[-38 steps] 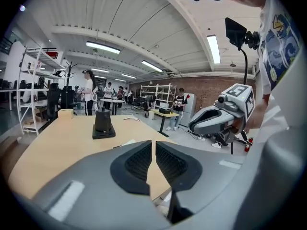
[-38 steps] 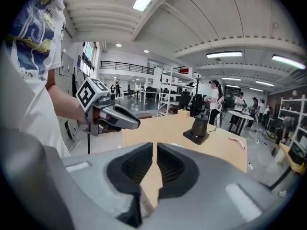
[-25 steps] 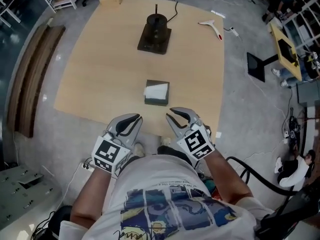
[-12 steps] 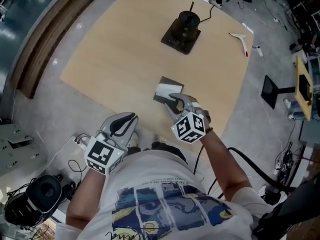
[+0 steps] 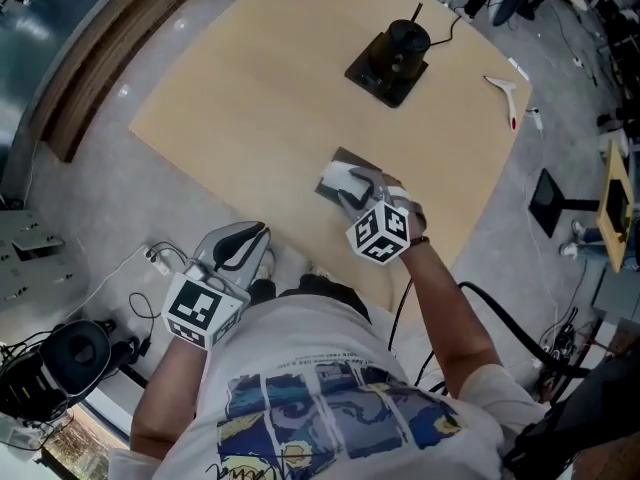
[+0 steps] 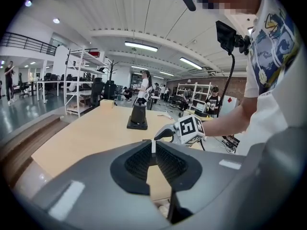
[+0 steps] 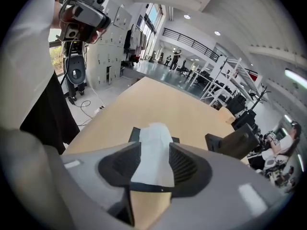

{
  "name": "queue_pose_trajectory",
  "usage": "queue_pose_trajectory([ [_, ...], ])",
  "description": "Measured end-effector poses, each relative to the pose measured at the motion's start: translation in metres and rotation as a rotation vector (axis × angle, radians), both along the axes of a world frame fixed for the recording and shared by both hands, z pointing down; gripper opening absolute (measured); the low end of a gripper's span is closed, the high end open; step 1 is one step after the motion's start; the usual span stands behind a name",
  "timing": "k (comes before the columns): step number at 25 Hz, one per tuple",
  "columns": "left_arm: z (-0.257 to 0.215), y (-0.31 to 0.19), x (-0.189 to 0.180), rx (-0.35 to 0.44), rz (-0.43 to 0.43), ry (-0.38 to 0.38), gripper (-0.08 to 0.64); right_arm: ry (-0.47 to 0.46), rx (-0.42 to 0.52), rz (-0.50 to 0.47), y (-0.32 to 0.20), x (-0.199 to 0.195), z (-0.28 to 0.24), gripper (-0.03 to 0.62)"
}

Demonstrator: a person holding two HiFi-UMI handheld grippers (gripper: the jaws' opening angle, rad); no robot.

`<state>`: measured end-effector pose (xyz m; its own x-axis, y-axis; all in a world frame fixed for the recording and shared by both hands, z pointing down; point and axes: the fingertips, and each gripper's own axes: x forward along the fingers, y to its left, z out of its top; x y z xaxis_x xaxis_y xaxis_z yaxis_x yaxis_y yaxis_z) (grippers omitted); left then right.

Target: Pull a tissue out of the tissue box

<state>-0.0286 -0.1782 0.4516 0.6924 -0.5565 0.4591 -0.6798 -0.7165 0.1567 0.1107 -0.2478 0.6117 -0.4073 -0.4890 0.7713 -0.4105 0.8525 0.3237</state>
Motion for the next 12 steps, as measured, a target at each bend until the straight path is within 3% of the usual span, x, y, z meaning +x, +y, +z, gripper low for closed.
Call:
queue_pose_trajectory([
  [12, 0.008, 0.003, 0.003, -0.016, -0.019, -0.011, 0.029, -0.07, -0.078, 0.005, -0.011, 0.002, 0.016, 0.167],
])
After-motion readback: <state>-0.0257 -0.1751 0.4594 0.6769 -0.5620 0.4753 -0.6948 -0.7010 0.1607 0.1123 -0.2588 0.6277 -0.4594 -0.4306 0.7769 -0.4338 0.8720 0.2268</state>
